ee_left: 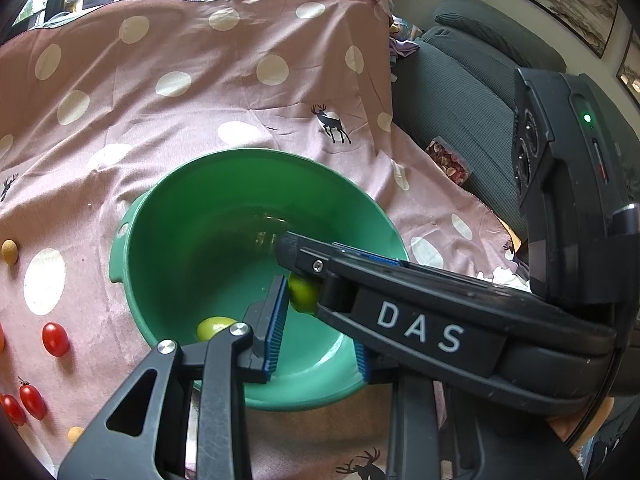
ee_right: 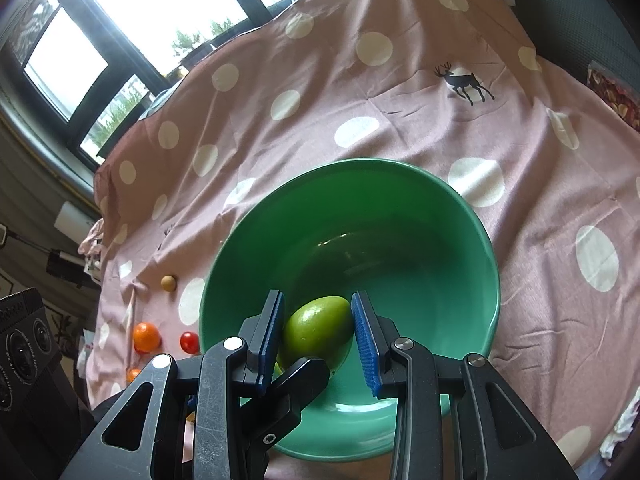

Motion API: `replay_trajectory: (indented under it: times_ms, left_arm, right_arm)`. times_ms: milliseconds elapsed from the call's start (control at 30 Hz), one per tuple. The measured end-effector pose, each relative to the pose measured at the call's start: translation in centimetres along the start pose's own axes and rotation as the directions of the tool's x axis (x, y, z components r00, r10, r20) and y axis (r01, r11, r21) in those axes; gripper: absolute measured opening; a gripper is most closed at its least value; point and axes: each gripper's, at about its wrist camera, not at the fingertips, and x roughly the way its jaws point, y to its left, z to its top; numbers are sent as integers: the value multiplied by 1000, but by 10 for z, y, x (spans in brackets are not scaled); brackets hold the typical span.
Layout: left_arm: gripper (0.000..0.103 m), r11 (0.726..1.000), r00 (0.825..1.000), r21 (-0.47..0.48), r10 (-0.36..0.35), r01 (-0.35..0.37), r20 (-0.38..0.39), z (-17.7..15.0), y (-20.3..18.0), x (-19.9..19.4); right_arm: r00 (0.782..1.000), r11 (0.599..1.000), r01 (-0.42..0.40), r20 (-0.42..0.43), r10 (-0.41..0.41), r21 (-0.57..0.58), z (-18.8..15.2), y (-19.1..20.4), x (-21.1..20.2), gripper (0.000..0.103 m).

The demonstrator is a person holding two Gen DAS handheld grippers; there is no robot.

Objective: Organize fruits
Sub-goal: 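Lower the held bright green fruit into the green bowl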

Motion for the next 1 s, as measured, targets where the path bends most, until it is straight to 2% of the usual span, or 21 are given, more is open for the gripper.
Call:
replay_trajectory:
  times_ms: [1000]
  left_arm:
    - [29, 1000, 999, -26, -13, 13, -30, -2, 6, 8]
  right_arm:
    - [999, 999, 37, -34, -37, -6, -3, 0, 10, 37]
